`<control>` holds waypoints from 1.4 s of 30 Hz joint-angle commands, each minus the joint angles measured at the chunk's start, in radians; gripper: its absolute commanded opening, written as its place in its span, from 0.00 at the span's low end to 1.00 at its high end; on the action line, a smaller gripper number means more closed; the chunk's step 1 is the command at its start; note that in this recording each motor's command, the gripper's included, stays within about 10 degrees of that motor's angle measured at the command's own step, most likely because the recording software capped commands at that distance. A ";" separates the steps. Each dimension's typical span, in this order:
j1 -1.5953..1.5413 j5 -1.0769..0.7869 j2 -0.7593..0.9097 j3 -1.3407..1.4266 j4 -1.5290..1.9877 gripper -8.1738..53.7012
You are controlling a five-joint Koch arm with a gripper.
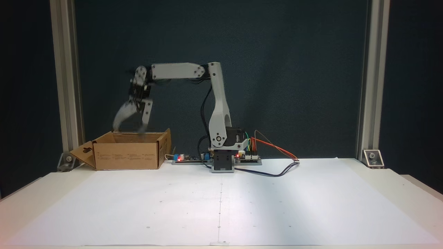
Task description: Grasp a green dice and put it in the bin.
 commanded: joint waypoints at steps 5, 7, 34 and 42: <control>-0.324 0.317 0.235 -0.058 -0.058 0.80; -0.466 0.397 0.270 -0.058 -0.058 0.86; -1.819 0.525 0.830 0.813 -0.636 0.88; -1.799 0.526 0.887 1.172 -1.000 0.87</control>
